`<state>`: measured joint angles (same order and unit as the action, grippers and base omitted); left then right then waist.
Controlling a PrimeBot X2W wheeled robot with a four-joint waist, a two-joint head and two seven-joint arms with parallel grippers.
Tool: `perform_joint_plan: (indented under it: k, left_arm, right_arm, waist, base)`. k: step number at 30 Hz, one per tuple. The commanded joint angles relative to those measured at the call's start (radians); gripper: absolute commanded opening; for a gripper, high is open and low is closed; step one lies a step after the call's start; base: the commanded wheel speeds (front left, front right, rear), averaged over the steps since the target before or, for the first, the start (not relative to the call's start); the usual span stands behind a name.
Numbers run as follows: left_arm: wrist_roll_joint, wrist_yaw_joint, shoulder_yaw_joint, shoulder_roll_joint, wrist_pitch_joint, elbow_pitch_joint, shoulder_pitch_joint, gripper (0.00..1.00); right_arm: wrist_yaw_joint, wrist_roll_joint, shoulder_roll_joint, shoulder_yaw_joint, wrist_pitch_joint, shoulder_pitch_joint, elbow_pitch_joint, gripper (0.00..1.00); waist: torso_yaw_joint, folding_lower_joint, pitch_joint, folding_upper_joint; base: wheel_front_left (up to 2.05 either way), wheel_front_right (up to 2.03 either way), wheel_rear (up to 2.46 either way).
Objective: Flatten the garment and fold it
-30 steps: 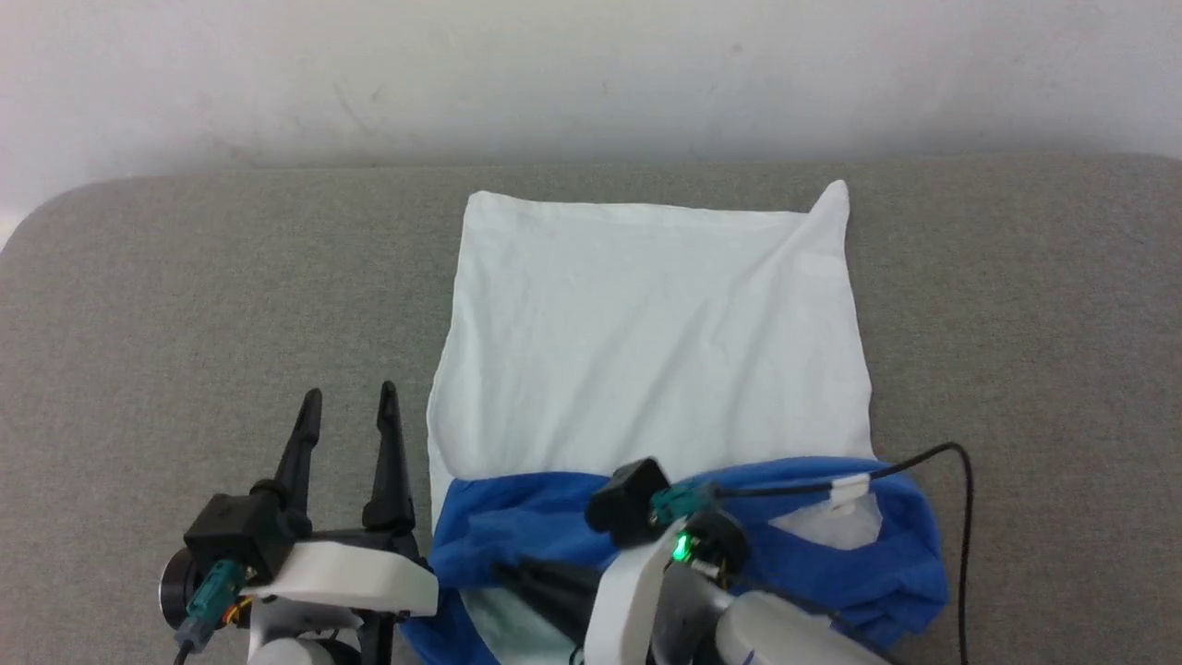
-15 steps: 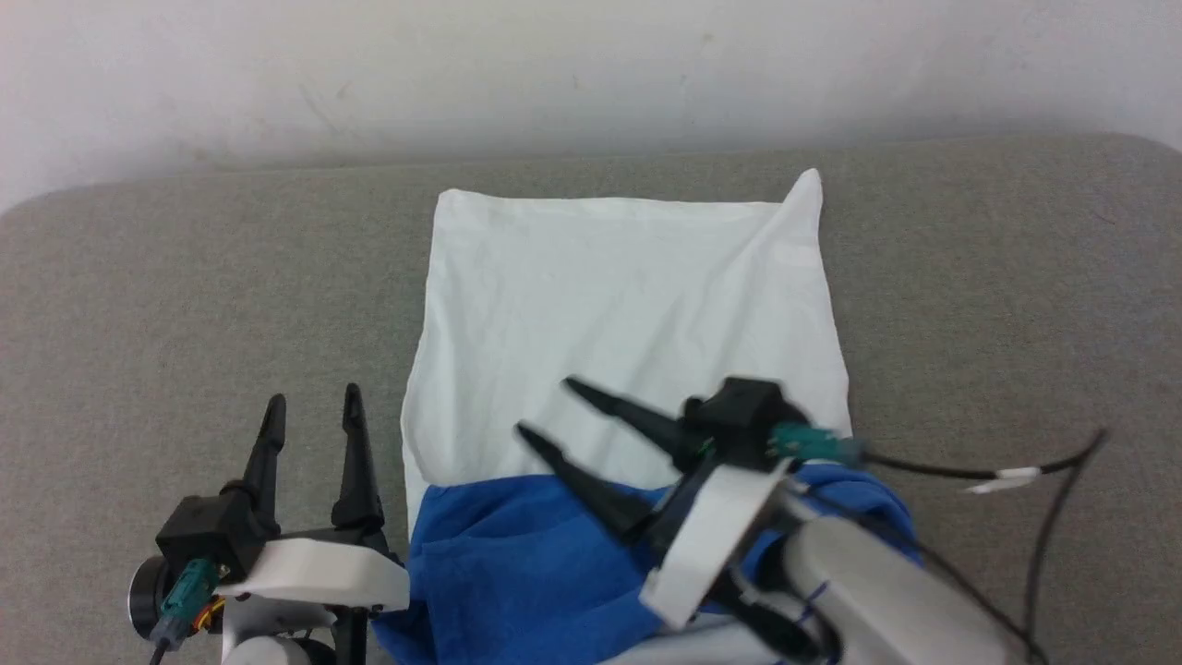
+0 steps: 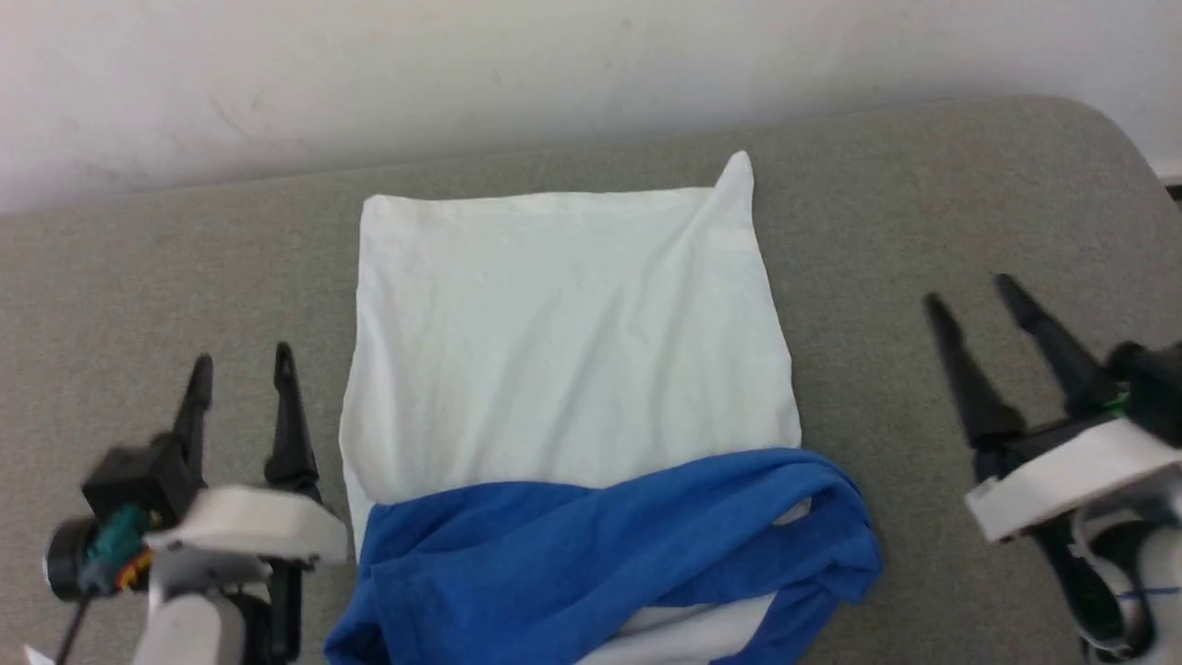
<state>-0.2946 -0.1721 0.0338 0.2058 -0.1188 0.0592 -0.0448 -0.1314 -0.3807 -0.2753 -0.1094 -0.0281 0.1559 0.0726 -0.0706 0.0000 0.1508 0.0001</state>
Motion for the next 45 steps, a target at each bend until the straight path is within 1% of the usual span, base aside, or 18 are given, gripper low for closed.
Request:
perform_joint_plan:
  k: [1, 4, 8, 13, 18, 23, 28, 32, 33, 34, 35, 36, 37, 39, 40, 43, 45]
  left_arm:
    - [0.004, 0.0, -0.007, 0.015, 0.012, 0.005, -0.036, 1.0]
    - [0.001, 0.013, -0.012, 0.051, 0.065, -0.003, -0.128, 1.0]
    - [-0.009, 0.053, -0.006, 0.109, 0.161, -0.05, -0.314, 1.0]
    - [-0.014, 0.119, 0.028, 0.179, 0.306, -0.177, -0.573, 1.0]
    - [-0.03, 0.183, 0.067, 0.224, 0.473, -0.373, -0.774, 1.0]
    - [-0.049, 0.223, 0.087, 0.266, 0.638, -0.549, -0.88, 1.0]
    - [-0.06, 0.228, 0.095, 0.304, 0.777, -0.677, -0.913, 1.0]
    - [-0.06, 0.219, 0.122, 0.32, 0.951, -0.755, -0.908, 1.0]
    - [-0.061, 0.219, 0.132, 0.321, 1.007, -0.769, -0.904, 0.89]
    - [-0.066, 0.217, 0.137, 0.319, 1.056, -0.776, -0.902, 0.59]
    - [-0.071, 0.212, 0.14, 0.315, 1.093, -0.778, -0.901, 0.49]
    - [-0.075, 0.208, 0.143, 0.312, 1.126, -0.777, -0.898, 0.07]
    - [-0.081, 0.204, 0.145, 0.307, 1.155, -0.774, -0.894, 0.0]
    - [-0.084, 0.196, 0.149, 0.303, 1.181, -0.754, -0.887, 0.0]
    - [-0.08, 0.197, 0.152, 0.306, 1.171, -0.736, -0.886, 0.0]
    - [-0.063, 0.182, 0.152, 0.309, 1.092, -0.685, -0.886, 0.0]
    - [-0.053, 0.158, 0.144, 0.299, 1.008, -0.654, -0.888, 0.0]
  right_arm:
    - [0.001, 0.01, 0.004, 0.025, -0.006, -0.015, 0.02, 1.0]
    - [0.001, 0.025, 0.022, 0.105, -0.029, -0.049, 0.082, 1.0]
    - [0.001, 0.032, 0.05, 0.154, -0.041, -0.061, 0.141, 1.0]
    - [0.001, 0.021, 0.081, 0.15, -0.026, -0.034, 0.163, 1.0]
    - [0.001, 0.006, 0.097, 0.12, 0.005, 0.006, 0.136, 1.0]
    - [0.001, -0.009, 0.105, 0.087, 0.03, 0.03, 0.098, 1.0]
    - [0.001, -0.023, 0.11, 0.07, 0.045, 0.033, 0.063, 1.0]
    - [0.001, -0.031, 0.105, 0.071, 0.048, 0.03, 0.044, 1.0]
    - [0.001, -0.033, 0.102, 0.07, 0.048, 0.031, 0.04, 1.0]
    - [0.001, -0.036, 0.098, 0.071, 0.047, 0.034, 0.036, 1.0]
    - [0.001, -0.038, 0.093, 0.07, 0.044, 0.04, 0.033, 1.0]
    - [0.001, -0.045, 0.089, 0.065, 0.039, 0.049, 0.03, 1.0]
    - [0.001, -0.051, 0.082, 0.061, 0.035, 0.063, 0.026, 1.0]
    - [0.001, -0.061, 0.064, 0.049, 0.024, 0.097, 0.016, 1.0]
    - [0.001, -0.07, 0.056, 0.043, 0.019, 0.121, 0.01, 1.0]
    - [0.001, -0.102, 0.029, 0.012, -0.006, 0.214, -0.022, 1.0]
    - [0.001, -0.137, 0.013, -0.009, -0.034, 0.293, -0.068, 1.0]
  waist:
    - [-0.025, 0.0, 0.044, -0.0001]
    - [-0.041, 0.0, 0.099, -0.0001]
    - [-0.073, 0.0, 0.183, -0.0001]
    - [-0.121, 0.0, 0.281, -0.0001]
    - [-0.168, 0.0, 0.341, -0.0001]
    - [-0.217, 0.0, 0.383, -0.0001]
    - [-0.25, 0.0, 0.409, -0.0001]
    - [-0.259, 0.0, 0.414, -0.0001]
    - [-0.259, 0.0, 0.414, -0.0001]
    - [-0.258, 0.0, 0.414, -0.0001]
    - [-0.257, 0.0, 0.414, -0.0001]
    - [-0.255, 0.0, 0.414, -0.0001]
    - [-0.252, 0.0, 0.414, -0.0001]
    - [-0.243, 0.0, 0.412, -0.0001]
    - [-0.238, 0.0, 0.411, -0.0001]
    - [-0.215, 0.0, 0.405, -0.0001]
    - [-0.194, 0.0, 0.399, -0.0001]
  base:
    - [0.0, 0.0, 0.0]
    - [0.0, 0.0, 0.0]
    - [0.0, 0.0, 0.0]
    - [0.0, 0.0, 0.0]
    - [0.0, 0.0, 0.0]
    - [0.0, 0.0, 0.0]
    - [0.0, 0.0, 0.0]
    - [0.0, 0.0, 0.0]
    - [0.0, 0.0, 0.0]
    - [0.0, 0.0, 0.0]
    - [0.0, 0.0, 0.0]
    - [0.0, 0.0, 0.0]
    - [0.0, 0.0, 0.0]
    - [0.0, 0.0, 0.0]
    - [0.0, 0.0, 0.0]
    - [0.0, 0.0, 0.0]
    - [0.0, 0.0, 0.0]
